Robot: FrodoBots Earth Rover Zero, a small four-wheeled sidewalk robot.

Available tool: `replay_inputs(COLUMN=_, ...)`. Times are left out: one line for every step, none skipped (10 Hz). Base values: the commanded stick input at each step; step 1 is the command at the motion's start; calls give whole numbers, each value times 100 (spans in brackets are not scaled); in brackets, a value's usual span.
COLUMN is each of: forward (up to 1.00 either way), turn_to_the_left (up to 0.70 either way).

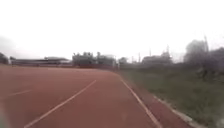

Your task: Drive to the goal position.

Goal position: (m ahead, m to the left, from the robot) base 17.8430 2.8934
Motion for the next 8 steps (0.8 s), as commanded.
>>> replay_inputs(forward=70, turn_to_the_left=6)
replay_inputs(forward=70, turn_to_the_left=0)
replay_inputs(forward=70, turn_to_the_left=0)
replay_inputs(forward=70, turn_to_the_left=1)
replay_inputs(forward=70, turn_to_the_left=2)
replay_inputs(forward=70, turn_to_the_left=1)
replay_inputs(forward=70, turn_to_the_left=2)
replay_inputs(forward=70, turn_to_the_left=8)
